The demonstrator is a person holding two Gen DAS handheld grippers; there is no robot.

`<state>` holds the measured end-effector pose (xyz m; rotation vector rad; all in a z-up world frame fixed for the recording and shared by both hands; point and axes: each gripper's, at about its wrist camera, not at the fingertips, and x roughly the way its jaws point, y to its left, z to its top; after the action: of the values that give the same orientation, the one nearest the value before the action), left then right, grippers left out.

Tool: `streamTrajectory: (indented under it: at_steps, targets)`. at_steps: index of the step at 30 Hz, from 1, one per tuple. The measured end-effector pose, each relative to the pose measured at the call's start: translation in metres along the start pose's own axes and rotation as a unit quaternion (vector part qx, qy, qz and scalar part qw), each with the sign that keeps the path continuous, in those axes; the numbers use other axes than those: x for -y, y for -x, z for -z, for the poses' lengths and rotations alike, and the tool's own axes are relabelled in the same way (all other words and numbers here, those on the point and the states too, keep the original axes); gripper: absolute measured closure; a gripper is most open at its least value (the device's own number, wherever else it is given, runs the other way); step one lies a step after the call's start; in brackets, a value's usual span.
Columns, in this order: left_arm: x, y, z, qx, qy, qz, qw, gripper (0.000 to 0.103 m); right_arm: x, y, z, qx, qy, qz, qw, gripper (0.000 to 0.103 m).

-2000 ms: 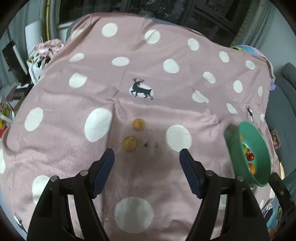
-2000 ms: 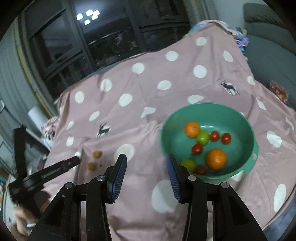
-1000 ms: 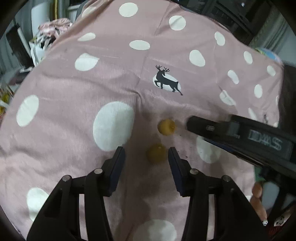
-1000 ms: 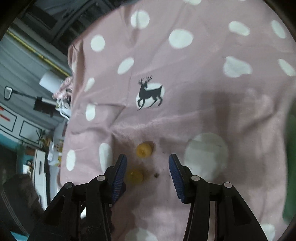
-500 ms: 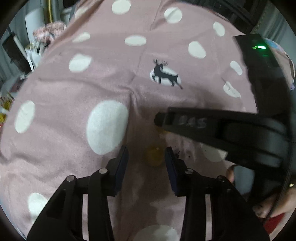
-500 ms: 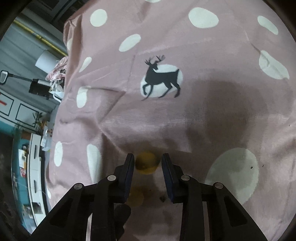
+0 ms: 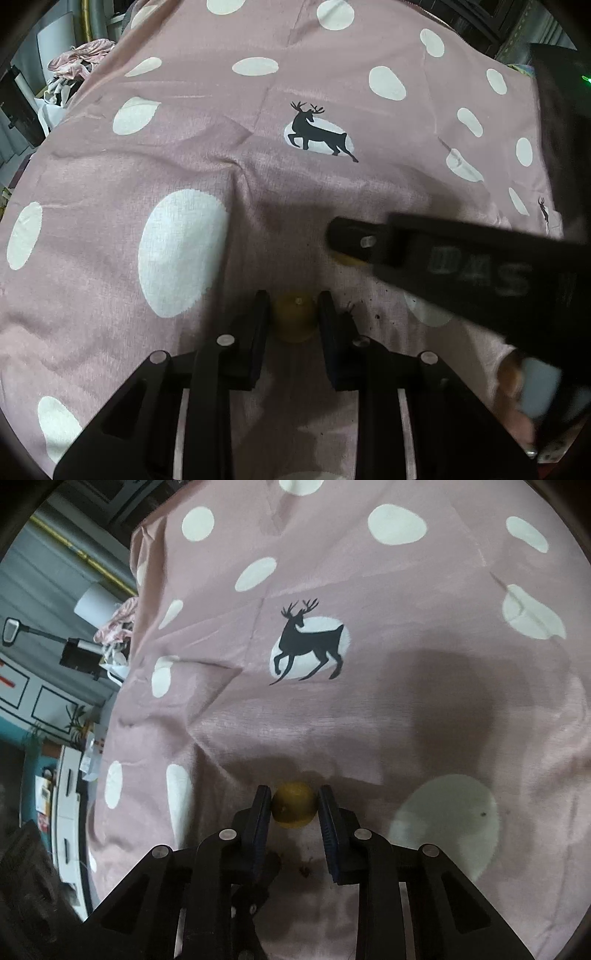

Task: Organize fruits
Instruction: 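Close the right tool around a yellow-brown fruit, then carry the yellow-brown fruit into the green bowl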

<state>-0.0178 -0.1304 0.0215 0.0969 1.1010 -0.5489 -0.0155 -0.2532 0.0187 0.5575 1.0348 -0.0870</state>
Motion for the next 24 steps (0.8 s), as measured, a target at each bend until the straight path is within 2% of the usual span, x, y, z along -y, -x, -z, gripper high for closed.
streamTrajectory:
  at_steps: [2, 4, 11, 17, 21, 24]
  targets:
    - [0.002, 0.004, 0.001, 0.002, -0.002, -0.003, 1.0000, 0.077, 0.003, 0.013, 0.001, 0.014, -0.004, -0.006, 1.000, 0.075]
    - [0.006, 0.018, 0.002, 0.020, -0.010, -0.003, 0.9997, 0.077, 0.005, 0.031, 0.005, 0.034, -0.003, -0.005, 0.999, 0.075]
    - [0.038, 0.081, 0.011, 0.094, -0.044, 0.036, 0.9939, 0.077, 0.027, 0.117, 0.030, 0.125, -0.023, -0.014, 0.992, 0.075]
    - [0.087, 0.121, 0.020, 0.136, -0.088, 0.085, 0.9831, 0.077, 0.060, 0.193, 0.069, 0.204, -0.055, 0.027, 0.977, 0.075]
    - [0.120, 0.139, 0.030, 0.148, -0.114, 0.119, 0.9750, 0.077, 0.087, 0.222, 0.087, 0.241, -0.078, 0.050, 0.966, 0.075]
    - [0.147, 0.141, 0.033, 0.150, -0.140, 0.128, 0.9704, 0.077, 0.103, 0.233, 0.094, 0.260, -0.093, 0.069, 0.959, 0.075]
